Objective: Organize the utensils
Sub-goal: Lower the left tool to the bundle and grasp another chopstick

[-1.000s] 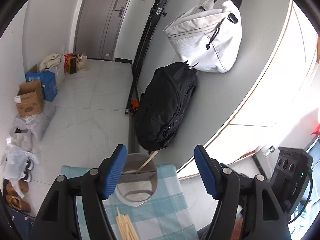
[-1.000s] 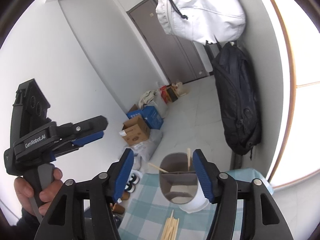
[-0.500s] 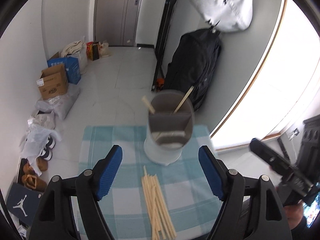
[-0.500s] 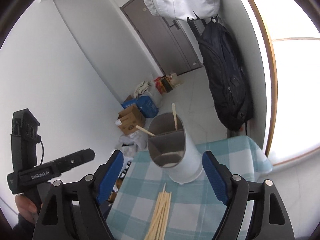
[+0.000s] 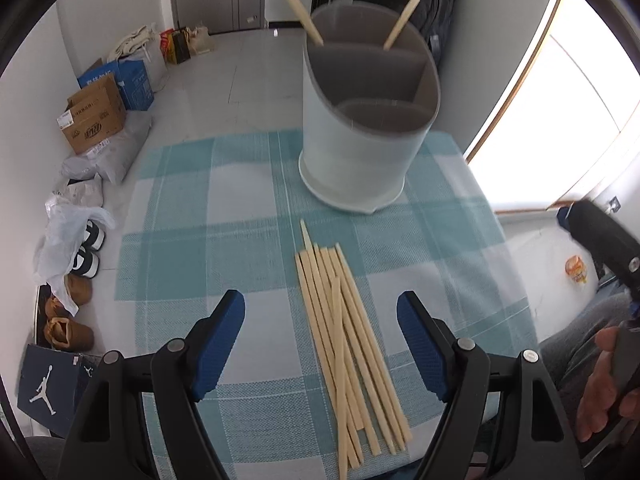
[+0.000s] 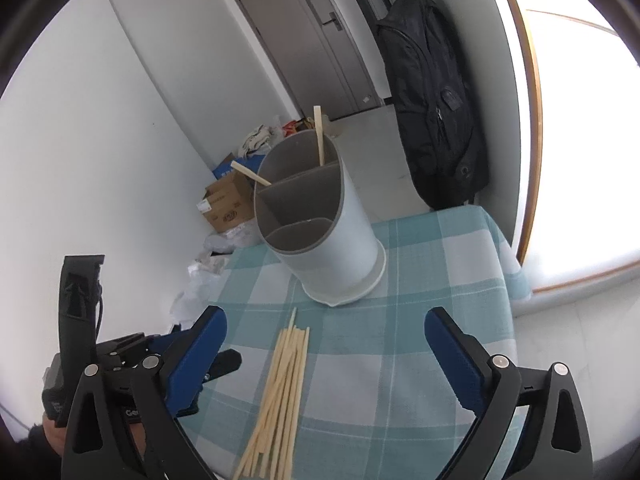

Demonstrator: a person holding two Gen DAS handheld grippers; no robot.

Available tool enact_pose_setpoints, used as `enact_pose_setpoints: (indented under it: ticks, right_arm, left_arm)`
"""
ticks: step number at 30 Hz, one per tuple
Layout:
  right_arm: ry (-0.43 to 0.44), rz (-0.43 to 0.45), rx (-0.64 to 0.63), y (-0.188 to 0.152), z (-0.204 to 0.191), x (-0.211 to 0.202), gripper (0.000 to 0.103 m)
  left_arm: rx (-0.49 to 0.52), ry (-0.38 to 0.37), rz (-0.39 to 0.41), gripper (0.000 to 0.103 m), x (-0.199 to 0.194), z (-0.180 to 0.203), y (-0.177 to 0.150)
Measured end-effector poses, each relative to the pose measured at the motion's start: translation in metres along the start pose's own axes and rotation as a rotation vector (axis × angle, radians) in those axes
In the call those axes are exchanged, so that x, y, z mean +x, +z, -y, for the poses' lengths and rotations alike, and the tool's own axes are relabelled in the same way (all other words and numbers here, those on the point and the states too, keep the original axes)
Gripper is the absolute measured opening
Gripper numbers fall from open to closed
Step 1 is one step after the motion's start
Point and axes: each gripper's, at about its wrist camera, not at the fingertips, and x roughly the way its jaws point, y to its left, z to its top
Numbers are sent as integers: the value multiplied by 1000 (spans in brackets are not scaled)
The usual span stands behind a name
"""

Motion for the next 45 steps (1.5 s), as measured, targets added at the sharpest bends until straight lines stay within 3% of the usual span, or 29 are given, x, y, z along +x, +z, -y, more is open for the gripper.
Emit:
enact_pose_setpoints:
  ticks: [8,13,18,24,27,28,31,34,45]
  right_arm:
    - [-6,-50,60,-1,12,16,103]
    - [-35,-69,74,1,16,22,103]
    - [-57,-88,88,1,20,26,103]
    - [-53,-95,112,2,24,26,103]
    - [-62,-103,119,2,26,27,103]
    - [-62,-105,124,2,27,27,103]
    - [-61,-110,143,2,31,27,103]
    - [-62,-113,151,1,32,27,103]
    - [-69,-133,168,-2,33,32,103]
  left_arm:
    - [30,-5,-89,75,21,4,-6]
    - [51,-13,-157,45,38,8,-2]
    - [32,-13,-185,45,44,8,0]
    - [40,19,-208,44,47,15,-2]
    - [44,38,-207,39,48,18,-5]
    - [44,33,-204,31,46,19,-5]
    - [40,21,-214,26,45,22,-6]
    - [32,8,-217,14,43,23,-6]
    - [-71,-73,-213,8,47,-2,11]
